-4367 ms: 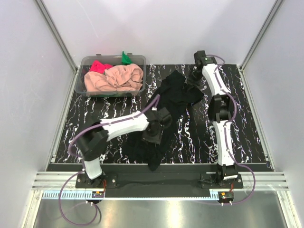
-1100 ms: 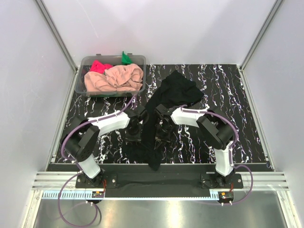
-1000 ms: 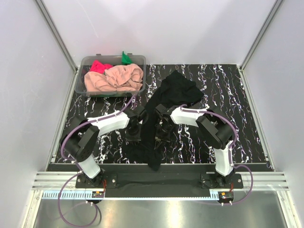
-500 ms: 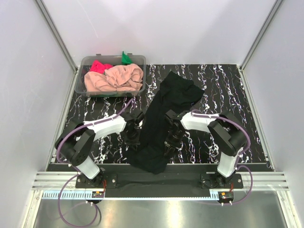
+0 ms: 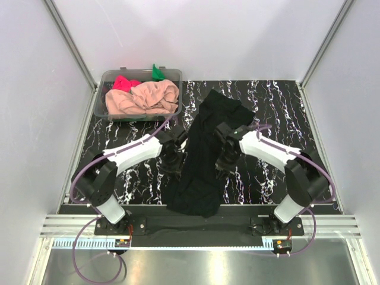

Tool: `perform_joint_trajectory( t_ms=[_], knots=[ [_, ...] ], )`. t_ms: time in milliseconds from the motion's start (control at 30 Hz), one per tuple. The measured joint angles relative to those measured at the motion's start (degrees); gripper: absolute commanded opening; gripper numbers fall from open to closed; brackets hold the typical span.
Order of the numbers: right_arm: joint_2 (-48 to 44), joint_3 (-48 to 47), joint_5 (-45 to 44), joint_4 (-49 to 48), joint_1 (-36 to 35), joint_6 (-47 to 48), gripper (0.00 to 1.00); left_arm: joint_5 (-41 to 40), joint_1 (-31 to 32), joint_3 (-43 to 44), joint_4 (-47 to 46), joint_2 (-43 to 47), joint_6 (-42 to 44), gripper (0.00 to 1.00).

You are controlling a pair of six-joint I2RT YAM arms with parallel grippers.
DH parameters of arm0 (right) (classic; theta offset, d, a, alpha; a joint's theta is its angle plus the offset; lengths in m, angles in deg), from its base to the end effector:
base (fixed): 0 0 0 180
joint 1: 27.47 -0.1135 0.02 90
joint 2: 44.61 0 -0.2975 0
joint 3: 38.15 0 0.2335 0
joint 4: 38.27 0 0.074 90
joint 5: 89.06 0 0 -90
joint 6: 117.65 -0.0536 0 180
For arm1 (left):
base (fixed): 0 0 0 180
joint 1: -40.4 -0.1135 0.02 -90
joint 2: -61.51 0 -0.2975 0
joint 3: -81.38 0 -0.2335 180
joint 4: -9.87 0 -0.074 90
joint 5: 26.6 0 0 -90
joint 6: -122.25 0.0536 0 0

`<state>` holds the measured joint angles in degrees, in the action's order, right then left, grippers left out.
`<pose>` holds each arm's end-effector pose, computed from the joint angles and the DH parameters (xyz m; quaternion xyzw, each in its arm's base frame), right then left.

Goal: Fold and stack the t-shirts
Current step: Fold the tshirt

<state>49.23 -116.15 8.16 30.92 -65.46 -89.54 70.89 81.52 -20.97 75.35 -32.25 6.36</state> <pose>0.2130 0.1749 0.2199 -0.2038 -0.9760 -0.0736 0.0203 0.2082 -0.1910 0.2198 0.1366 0.9858 -0.0947 0.0251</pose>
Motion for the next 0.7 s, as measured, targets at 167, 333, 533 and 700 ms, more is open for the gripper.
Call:
perform_joint_trajectory(
  t_ms=[167,333,533,700],
  knots=[
    [-3.13,-11.91,-5.29,5.42,2.14,2.71,0.24,-1.46,-1.16,7.48,2.84,1.20,0.61,0.50],
    [-2.21,-25.35,-8.85,7.65,8.50,9.20,0.22,-2.73,-5.38,19.78,7.04,-1.57,0.26,0.50],
    [6.29,-32.85,-8.72,1.79,17.29,20.22,0.22,-3.04,-10.58,48.17,11.39,-19.82,0.15,0.50],
    [14.10,-32.70,-1.73,-4.66,25.99,24.26,0.22,0.22,-13.14,62.36,10.49,-32.17,-1.29,0.51]
  ],
)
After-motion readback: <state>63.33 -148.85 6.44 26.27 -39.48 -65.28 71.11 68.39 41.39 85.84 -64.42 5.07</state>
